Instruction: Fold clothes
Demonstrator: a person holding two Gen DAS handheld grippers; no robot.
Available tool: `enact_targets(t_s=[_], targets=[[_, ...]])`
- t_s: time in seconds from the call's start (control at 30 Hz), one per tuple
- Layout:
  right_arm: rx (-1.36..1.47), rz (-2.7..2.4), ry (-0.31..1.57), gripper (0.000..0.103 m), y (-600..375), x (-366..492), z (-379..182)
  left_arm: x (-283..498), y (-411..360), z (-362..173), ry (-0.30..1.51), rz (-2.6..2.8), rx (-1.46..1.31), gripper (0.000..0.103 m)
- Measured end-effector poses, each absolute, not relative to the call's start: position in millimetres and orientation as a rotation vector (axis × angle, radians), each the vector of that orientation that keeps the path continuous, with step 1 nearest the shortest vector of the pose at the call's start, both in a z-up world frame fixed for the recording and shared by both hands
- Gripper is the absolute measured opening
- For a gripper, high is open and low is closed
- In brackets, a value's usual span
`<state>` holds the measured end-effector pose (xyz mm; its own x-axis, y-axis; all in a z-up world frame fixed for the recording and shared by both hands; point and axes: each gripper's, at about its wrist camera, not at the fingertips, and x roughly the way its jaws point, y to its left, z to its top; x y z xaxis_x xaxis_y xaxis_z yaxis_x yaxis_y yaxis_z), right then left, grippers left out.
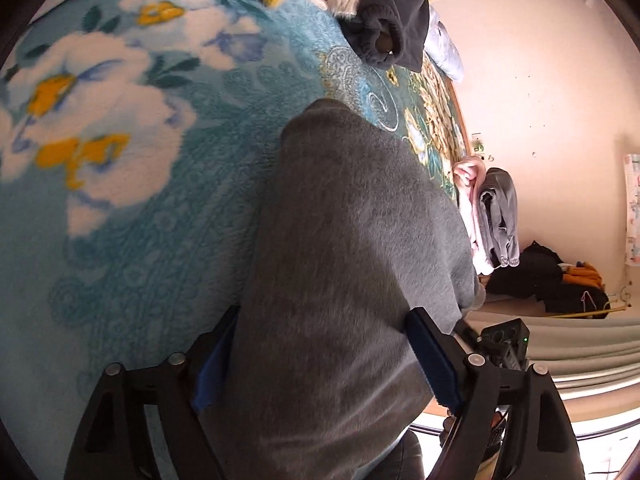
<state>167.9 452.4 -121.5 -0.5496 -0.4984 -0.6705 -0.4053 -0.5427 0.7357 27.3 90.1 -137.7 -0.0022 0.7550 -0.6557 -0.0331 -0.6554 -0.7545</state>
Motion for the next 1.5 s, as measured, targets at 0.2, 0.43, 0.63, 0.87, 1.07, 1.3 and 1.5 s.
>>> enact_targets(t_s=[0.2, 0.43, 0.63, 0.87, 1.07, 1.3, 1.5], targets=[[1.399, -2.231, -1.551, 0.073, 454, 162, -132, 30, 94, -141, -0.826, 1.714, -1.641, 0.098], [1.395, -2.208, -1.652, 0.066, 453, 170, -133, 35, 98, -139, -0.864, 1.777, -1.629, 0.098], [1.473, -2.230, -1.671, 0.033, 445, 175, -118, 41, 101, -127, -0.769, 1.834, -1.677, 0.058], [1.466, -2.277, -1.631, 0.025, 429, 192, -87, 61, 92, -96, -0.697, 1.855, -1.617, 0.033], [1.459, -2.309, -1.584, 0.023, 418, 216, -65, 82, 90, -66, -0.592, 1.860, -1.568, 0.033], [1.421, -2.350, -1.599, 0.023, 424, 237, -42, 93, 114, -26, -0.435, 1.868, -1.500, 0.033], [1.279, -2.429, -1.591, 0.023, 438, 252, -11, 101, 158, 26, -0.177, 1.923, -1.369, 0.033]])
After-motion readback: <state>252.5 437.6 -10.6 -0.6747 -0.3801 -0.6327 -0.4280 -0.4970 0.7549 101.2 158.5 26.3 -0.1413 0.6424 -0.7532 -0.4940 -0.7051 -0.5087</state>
